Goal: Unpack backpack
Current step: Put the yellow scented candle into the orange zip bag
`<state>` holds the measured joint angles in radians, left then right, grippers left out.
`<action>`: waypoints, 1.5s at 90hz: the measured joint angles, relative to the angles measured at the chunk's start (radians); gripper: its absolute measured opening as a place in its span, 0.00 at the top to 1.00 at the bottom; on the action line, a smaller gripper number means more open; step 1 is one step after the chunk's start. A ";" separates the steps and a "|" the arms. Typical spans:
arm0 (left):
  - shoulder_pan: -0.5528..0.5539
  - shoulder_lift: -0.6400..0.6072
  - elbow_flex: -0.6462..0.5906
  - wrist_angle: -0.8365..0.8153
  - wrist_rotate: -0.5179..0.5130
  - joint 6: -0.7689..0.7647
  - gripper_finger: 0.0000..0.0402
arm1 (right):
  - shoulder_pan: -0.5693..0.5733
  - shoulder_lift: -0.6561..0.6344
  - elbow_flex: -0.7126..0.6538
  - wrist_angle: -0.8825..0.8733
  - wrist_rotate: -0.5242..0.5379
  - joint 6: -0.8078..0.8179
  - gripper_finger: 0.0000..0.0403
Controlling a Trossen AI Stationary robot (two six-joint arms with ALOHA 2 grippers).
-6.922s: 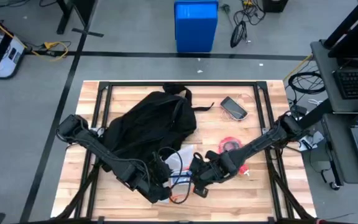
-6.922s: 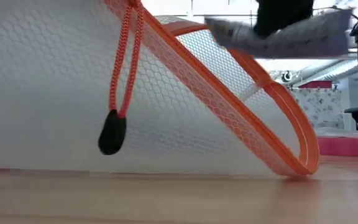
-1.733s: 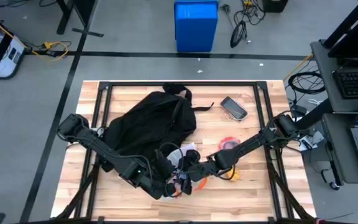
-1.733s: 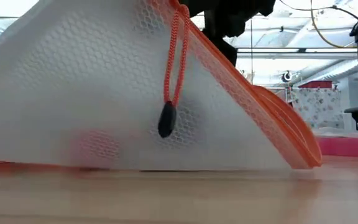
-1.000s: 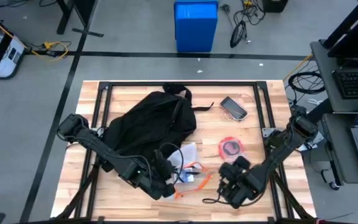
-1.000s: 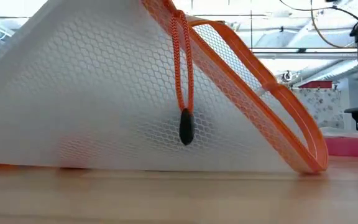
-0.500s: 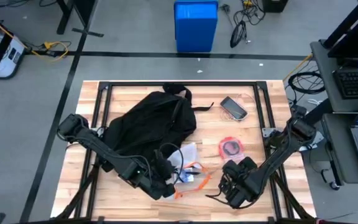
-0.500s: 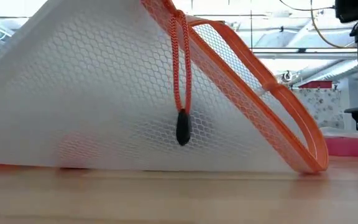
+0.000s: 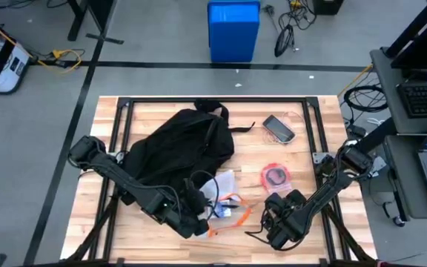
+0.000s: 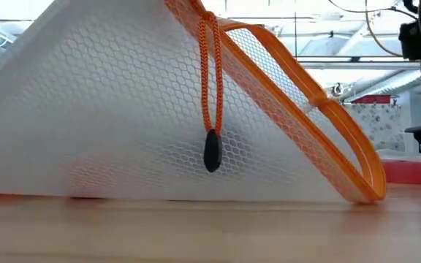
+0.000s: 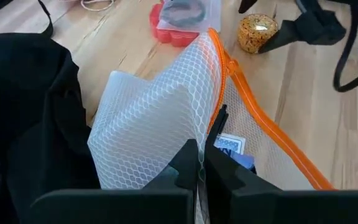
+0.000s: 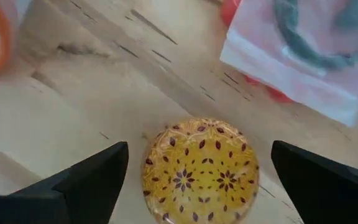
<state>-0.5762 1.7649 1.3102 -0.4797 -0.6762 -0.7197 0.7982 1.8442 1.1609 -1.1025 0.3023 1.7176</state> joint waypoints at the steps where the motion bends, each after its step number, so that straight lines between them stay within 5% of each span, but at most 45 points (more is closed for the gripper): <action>1: 0.000 0.000 0.000 0.000 0.001 0.000 1.00 | 0.000 0.000 -0.004 0.004 0.000 0.000 0.06; 34: 0.000 0.000 0.000 0.000 0.010 -0.001 1.00 | 0.001 -0.008 -0.136 0.193 -0.003 0.034 0.08; 62: 0.001 0.000 0.000 0.000 0.010 -0.003 1.00 | 0.032 -0.004 -0.138 0.218 0.012 0.125 0.31; 135: 0.001 0.000 0.000 0.000 0.010 0.000 1.00 | 0.035 -0.005 -0.122 0.253 0.034 0.110 0.30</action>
<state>-0.5753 1.7645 1.3102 -0.4797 -0.6664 -0.7200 0.8328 1.8395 1.0389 -0.8495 0.3362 1.8277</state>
